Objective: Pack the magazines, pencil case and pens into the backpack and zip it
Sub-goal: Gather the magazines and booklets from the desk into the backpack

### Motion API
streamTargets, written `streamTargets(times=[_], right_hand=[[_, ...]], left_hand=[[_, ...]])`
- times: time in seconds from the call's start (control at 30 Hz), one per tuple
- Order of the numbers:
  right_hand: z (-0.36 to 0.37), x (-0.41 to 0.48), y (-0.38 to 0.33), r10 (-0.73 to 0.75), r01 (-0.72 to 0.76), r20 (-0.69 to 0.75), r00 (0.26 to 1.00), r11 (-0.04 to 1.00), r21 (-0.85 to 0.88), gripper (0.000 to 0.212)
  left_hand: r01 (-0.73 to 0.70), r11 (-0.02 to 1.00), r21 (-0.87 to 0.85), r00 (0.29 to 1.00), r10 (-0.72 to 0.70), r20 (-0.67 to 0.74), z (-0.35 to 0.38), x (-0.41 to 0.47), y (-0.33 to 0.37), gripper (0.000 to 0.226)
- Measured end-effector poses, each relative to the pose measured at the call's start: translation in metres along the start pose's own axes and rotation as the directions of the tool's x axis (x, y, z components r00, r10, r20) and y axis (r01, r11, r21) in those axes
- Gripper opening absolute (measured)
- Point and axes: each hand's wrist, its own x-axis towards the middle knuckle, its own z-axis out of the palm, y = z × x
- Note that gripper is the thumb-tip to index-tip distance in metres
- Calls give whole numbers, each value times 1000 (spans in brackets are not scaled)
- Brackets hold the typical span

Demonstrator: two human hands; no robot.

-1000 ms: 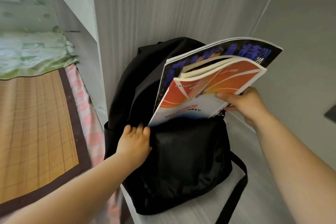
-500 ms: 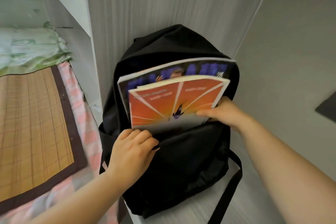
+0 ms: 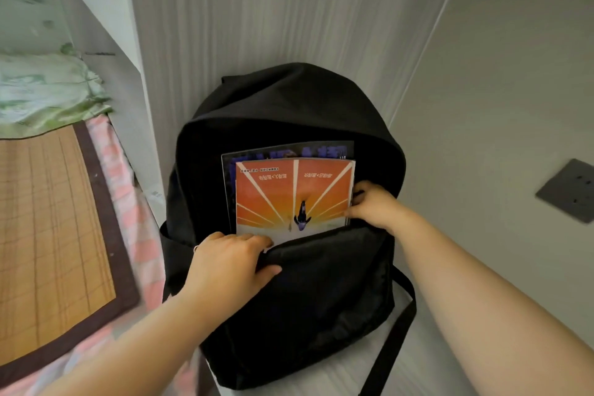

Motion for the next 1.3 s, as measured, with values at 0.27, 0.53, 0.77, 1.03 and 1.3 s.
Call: streamTargets(times=[0.27, 0.53, 0.77, 1.03, 1.3], right_hand=[[23, 20, -16, -129, 152, -164, 978, 978, 140, 47], [14, 14, -10, -90, 79, -113, 990, 992, -100, 42], [-16, -63, 19, -193, 206, -285, 939, 979, 15, 25], [-17, -207, 142, 327, -216, -489, 809, 938, 269, 12], [17, -394, 227, 747, -648, -471, 469, 654, 391, 11]], left_hand=[[-50, 975, 217, 986, 13, 167, 13, 11, 4, 33], [-13, 983, 186, 997, -3, 83, 10, 17, 4, 39], [-240, 968, -66, 951, 222, -214, -9, 40, 54, 24], [-499, 745, -442, 819, 572, 41, 58, 35, 162, 17], [-660, 538, -524, 466, 840, 277, 112, -41, 292, 26]])
